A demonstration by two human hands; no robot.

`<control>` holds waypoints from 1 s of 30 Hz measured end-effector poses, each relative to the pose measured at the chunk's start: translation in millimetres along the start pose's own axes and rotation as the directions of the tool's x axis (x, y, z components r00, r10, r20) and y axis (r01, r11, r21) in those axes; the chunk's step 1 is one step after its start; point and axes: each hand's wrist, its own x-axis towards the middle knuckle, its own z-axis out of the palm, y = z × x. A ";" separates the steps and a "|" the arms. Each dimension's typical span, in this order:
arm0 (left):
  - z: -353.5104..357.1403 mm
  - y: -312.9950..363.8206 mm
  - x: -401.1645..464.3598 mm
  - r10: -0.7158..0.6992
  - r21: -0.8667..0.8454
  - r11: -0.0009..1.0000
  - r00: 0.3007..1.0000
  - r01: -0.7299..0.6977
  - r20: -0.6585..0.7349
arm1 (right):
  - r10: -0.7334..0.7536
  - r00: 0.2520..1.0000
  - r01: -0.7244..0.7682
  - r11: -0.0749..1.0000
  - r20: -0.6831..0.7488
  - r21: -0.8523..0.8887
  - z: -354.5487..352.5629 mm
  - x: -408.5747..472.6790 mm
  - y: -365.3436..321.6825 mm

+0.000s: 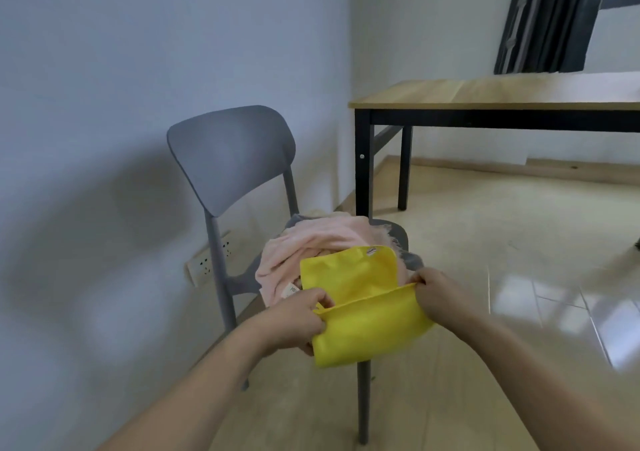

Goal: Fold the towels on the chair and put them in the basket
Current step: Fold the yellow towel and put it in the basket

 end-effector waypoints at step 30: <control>-11.7 7.6 41.2 0.155 -0.068 0.974 0.852 -0.216 -0.500 | -0.026 0.999 0.019 0.983 0.035 0.182 20.4 52.1 -32.1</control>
